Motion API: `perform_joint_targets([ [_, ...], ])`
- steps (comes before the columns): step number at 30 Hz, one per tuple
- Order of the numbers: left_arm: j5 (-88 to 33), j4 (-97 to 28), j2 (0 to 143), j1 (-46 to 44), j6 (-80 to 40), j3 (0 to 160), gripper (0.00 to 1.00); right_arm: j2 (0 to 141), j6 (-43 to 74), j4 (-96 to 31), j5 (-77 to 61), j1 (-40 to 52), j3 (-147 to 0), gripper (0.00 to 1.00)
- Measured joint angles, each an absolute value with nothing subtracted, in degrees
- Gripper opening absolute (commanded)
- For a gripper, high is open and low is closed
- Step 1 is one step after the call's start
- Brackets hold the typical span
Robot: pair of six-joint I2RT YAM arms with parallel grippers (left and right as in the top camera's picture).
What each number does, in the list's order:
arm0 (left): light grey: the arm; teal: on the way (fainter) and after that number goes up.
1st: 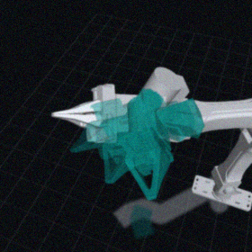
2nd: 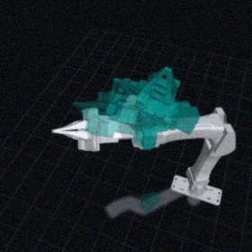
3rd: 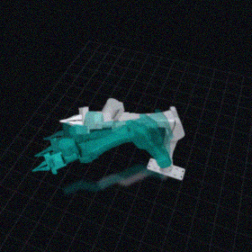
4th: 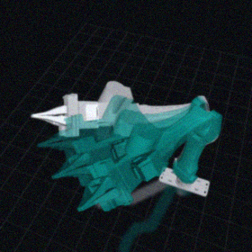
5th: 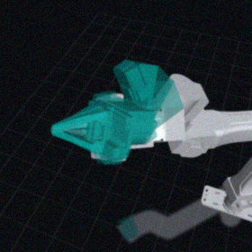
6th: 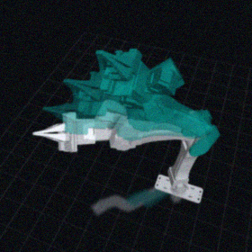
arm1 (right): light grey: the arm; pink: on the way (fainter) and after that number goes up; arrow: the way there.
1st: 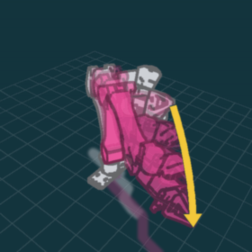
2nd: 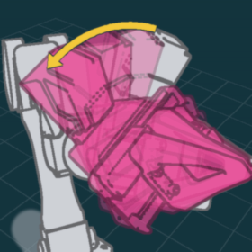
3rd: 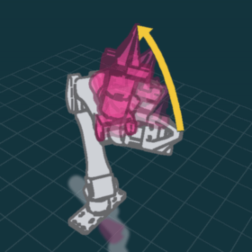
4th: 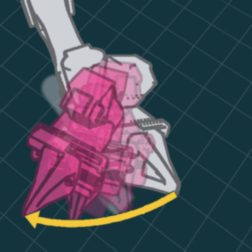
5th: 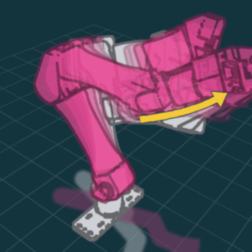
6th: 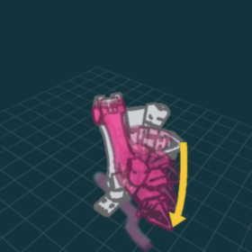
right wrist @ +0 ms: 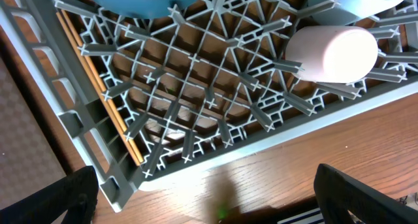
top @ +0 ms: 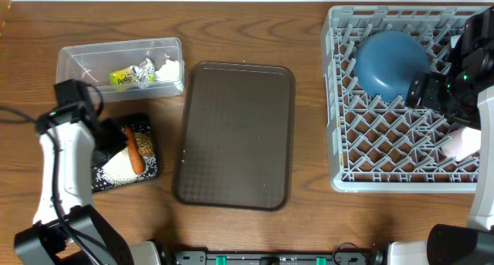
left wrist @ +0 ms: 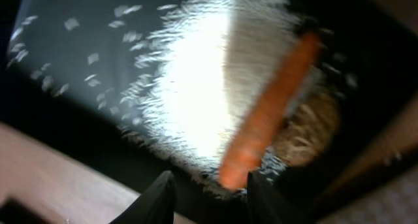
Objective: Sort waste into correct bins and load items into the dishwasher rack
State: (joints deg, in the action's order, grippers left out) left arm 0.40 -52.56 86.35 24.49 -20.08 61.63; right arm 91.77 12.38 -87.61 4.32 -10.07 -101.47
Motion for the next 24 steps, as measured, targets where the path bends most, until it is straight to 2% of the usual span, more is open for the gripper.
perform_joint_targets([
  [14, 0.5, -54.9, 86.3, 47.7, -33.4, 61.5, 0.34, 91.8, 12.4, -87.5, 4.3, -10.1, -101.5, 0.99],
  [24, 1.2, -52.5, 86.3, 58.4, -43.1, 59.6, 0.32, 91.8, 12.4, -87.3, 4.3, -10.1, -101.5, 0.99],
])
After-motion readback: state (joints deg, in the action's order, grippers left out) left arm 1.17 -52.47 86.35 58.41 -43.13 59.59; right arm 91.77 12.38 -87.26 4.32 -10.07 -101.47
